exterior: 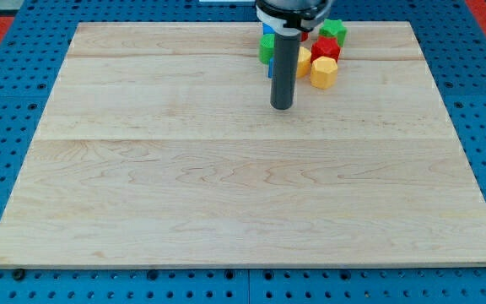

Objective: Point your arm at the yellow hexagon

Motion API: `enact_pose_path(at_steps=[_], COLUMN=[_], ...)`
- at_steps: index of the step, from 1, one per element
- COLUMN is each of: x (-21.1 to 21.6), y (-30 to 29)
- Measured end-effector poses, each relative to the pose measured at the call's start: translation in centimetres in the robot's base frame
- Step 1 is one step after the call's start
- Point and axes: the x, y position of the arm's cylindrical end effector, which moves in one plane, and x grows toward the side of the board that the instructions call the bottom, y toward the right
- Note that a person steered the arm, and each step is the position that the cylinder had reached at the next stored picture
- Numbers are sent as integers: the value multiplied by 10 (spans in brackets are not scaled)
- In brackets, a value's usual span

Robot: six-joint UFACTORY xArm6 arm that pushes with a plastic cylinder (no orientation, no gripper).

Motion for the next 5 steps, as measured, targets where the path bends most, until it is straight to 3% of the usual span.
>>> enact_pose_path(at_steps=[1,2,3,5], x=[21,12,-40,-50], y=[76,158,188,112])
